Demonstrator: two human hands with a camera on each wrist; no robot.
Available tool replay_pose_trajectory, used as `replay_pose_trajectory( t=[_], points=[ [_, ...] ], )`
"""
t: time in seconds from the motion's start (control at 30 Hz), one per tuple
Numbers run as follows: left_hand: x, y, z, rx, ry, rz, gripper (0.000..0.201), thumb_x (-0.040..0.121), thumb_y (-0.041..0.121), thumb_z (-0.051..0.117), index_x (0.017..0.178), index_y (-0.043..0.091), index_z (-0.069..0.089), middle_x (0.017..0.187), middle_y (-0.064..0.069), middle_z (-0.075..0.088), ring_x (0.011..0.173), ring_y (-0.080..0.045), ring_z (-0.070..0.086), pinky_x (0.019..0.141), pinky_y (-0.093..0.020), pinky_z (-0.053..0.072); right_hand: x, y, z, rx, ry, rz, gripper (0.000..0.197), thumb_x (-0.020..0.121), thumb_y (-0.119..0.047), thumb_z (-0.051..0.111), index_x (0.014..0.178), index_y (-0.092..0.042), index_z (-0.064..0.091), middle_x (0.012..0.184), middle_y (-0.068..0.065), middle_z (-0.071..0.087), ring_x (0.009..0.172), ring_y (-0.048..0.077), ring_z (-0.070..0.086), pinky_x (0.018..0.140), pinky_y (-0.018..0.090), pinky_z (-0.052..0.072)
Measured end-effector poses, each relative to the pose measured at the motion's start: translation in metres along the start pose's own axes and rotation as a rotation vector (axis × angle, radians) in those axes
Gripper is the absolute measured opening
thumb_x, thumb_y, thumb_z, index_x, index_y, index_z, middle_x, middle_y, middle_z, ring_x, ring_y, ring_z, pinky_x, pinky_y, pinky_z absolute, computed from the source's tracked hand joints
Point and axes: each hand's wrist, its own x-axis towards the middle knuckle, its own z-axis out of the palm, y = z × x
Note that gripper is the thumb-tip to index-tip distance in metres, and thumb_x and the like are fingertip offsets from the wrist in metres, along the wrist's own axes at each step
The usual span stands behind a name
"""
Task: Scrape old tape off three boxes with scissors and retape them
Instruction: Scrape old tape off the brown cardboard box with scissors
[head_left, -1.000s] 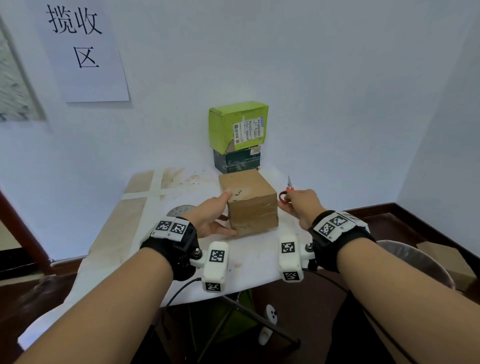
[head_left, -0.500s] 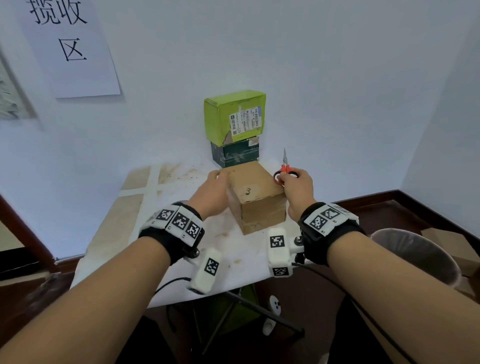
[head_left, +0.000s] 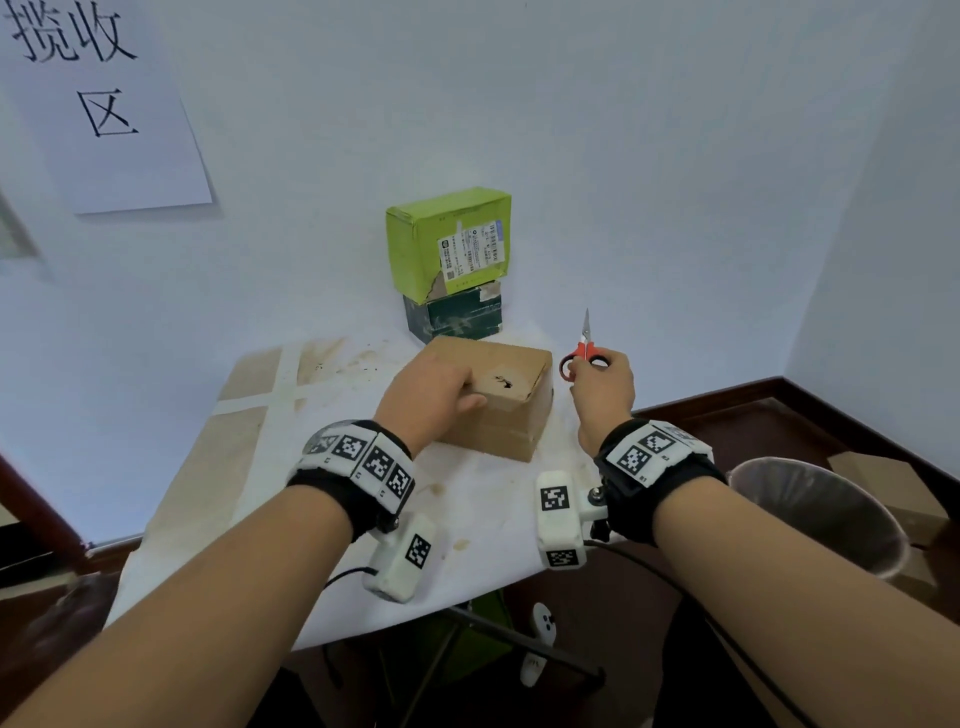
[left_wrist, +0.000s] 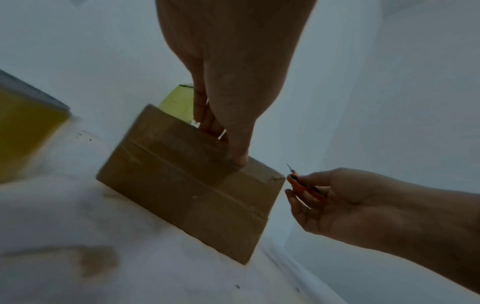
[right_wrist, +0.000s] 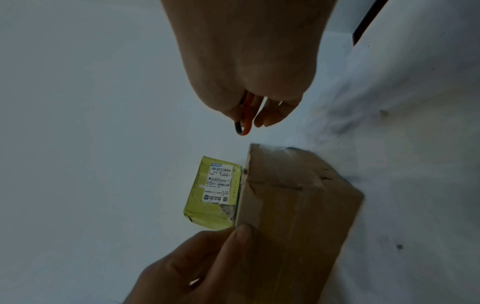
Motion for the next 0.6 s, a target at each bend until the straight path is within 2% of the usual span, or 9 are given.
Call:
replay_pose_trajectory(
  t=[0.1, 0.17, 0.27, 0.37, 0.47, 0.53, 0.6],
  points=[
    [0.005, 0.002, 0.009, -0.019, 0.073, -0.003, 0.033, 0.093, 0.045, 0.053, 0.104, 0.014, 0.062, 0.105, -0.005, 0.06, 0.102, -0.021, 0.049, 0.082, -0.029, 0.038, 0.004, 0.005, 0.0, 0.023, -0.013, 0.029, 0.013, 0.091, -0.01, 0.055, 0.103, -0.017, 0.054, 0.091, -0.002, 0.059, 0.088, 0.018, 0.061, 0.084, 0.032, 0.052],
    [0.006, 0.002, 0.011, -0.091, 0.104, 0.005, 0.032, 0.09, 0.045, 0.058, 0.099, 0.014, 0.06, 0.105, -0.004, 0.056, 0.101, -0.02, 0.046, 0.082, -0.028, 0.035, 0.007, 0.006, 0.002, 0.035, -0.034, 0.042, 0.015, 0.089, -0.006, 0.056, 0.098, -0.018, 0.054, 0.09, -0.001, 0.061, 0.091, 0.02, 0.063, 0.09, 0.036, 0.053],
    [0.008, 0.0, 0.013, -0.207, 0.118, -0.009, 0.033, 0.087, 0.048, 0.061, 0.093, 0.016, 0.058, 0.099, 0.002, 0.051, 0.094, -0.015, 0.043, 0.076, -0.023, 0.033, 0.009, 0.006, 0.005, 0.031, -0.072, 0.054, 0.02, 0.085, -0.003, 0.058, 0.096, -0.019, 0.055, 0.1, 0.005, 0.063, 0.095, 0.022, 0.064, 0.09, 0.038, 0.053],
    [0.012, -0.005, 0.013, -0.286, 0.116, -0.018, 0.033, 0.086, 0.05, 0.062, 0.087, 0.017, 0.058, 0.091, 0.006, 0.05, 0.088, -0.011, 0.042, 0.071, -0.021, 0.032, 0.008, 0.005, 0.009, 0.035, -0.099, 0.043, 0.015, 0.087, -0.008, 0.059, 0.098, -0.018, 0.056, 0.094, 0.003, 0.064, 0.089, 0.02, 0.065, 0.087, 0.036, 0.054],
    [0.013, -0.003, 0.012, -0.245, 0.142, -0.006, 0.033, 0.086, 0.048, 0.063, 0.079, 0.016, 0.058, 0.083, 0.006, 0.052, 0.082, -0.014, 0.047, 0.067, -0.025, 0.032, 0.008, 0.005, 0.016, -0.008, -0.131, 0.009, 0.014, 0.086, -0.017, 0.062, 0.099, -0.021, 0.058, 0.103, 0.006, 0.066, 0.096, 0.023, 0.065, 0.089, 0.041, 0.054],
    [0.011, 0.003, 0.012, -0.163, 0.179, 0.002, 0.036, 0.086, 0.051, 0.061, 0.074, 0.017, 0.056, 0.078, 0.004, 0.053, 0.076, -0.016, 0.048, 0.067, -0.03, 0.037, 0.008, 0.004, 0.02, -0.032, -0.168, -0.01, 0.013, 0.085, -0.018, 0.063, 0.096, -0.024, 0.058, 0.106, 0.008, 0.066, 0.099, 0.026, 0.064, 0.089, 0.045, 0.053],
    [0.009, 0.009, 0.013, -0.122, 0.188, -0.006, 0.04, 0.086, 0.055, 0.057, 0.074, 0.018, 0.053, 0.079, 0.004, 0.051, 0.074, -0.015, 0.047, 0.066, -0.03, 0.037, 0.008, 0.002, 0.022, -0.05, -0.196, -0.024, 0.014, 0.083, -0.016, 0.062, 0.091, -0.027, 0.058, 0.106, 0.009, 0.066, 0.099, 0.028, 0.063, 0.088, 0.046, 0.053]
  ],
)
